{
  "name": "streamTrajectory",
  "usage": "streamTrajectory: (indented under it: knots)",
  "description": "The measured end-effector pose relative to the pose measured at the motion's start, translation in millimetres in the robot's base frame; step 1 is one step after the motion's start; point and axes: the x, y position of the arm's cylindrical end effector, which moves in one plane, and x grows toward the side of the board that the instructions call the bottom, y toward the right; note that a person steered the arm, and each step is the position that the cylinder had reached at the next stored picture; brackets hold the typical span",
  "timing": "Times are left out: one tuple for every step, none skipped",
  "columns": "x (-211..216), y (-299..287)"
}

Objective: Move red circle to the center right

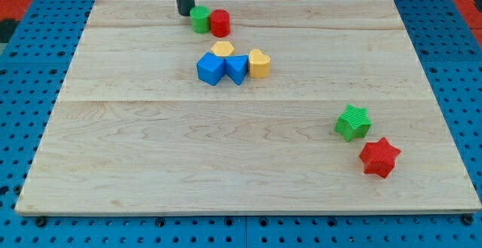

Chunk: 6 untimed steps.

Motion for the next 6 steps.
streamTrajectory:
  knots:
    - [22,44]
    - [34,103]
    - [13,127]
    - [4,153]
    - [35,217]
    - [24,231]
